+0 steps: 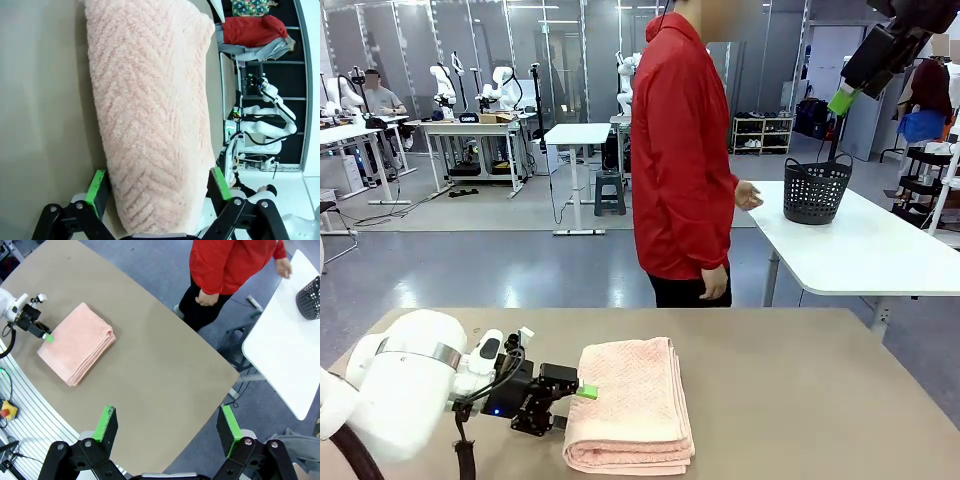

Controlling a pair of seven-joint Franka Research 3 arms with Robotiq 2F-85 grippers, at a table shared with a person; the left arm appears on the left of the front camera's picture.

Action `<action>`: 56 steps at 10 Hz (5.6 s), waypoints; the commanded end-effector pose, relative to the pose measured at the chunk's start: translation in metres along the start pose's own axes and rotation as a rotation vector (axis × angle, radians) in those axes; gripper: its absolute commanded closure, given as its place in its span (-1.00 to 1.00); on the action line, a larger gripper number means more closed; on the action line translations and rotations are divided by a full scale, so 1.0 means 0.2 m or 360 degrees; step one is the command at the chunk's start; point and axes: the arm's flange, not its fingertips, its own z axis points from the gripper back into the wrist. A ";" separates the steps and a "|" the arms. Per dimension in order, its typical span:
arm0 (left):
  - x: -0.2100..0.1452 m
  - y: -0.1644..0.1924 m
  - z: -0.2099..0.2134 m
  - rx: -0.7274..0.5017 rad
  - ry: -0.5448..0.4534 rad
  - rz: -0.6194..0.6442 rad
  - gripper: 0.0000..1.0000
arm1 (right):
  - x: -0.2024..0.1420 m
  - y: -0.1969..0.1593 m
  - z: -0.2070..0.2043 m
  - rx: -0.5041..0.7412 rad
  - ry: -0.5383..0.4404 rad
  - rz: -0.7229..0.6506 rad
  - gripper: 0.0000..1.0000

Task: Fold the towel.
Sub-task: Pick up the 100 cm Hotel Towel and place it on the left side of the table.

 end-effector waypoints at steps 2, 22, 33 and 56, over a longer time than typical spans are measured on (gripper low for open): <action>0.02 -0.01 -0.05 -0.0058 -0.0017 -0.0038 0.19 | -0.01 -0.01 0.01 0.0005 0.0011 0.0021 -1.00; 0.32 0.54 1.66 0.0217 0.0157 -0.0315 1.00 | -0.01 -0.01 0.01 0.0005 0.0011 0.0021 -1.00; 0.34 0.38 2.06 0.0886 0.0164 -0.0207 -1.00 | -0.01 -0.01 0.01 0.0005 0.0011 0.0021 -1.00; 0.32 0.08 2.18 0.1001 0.0111 -0.0343 -1.00 | -0.01 -0.01 0.01 0.0005 0.0011 0.0021 -1.00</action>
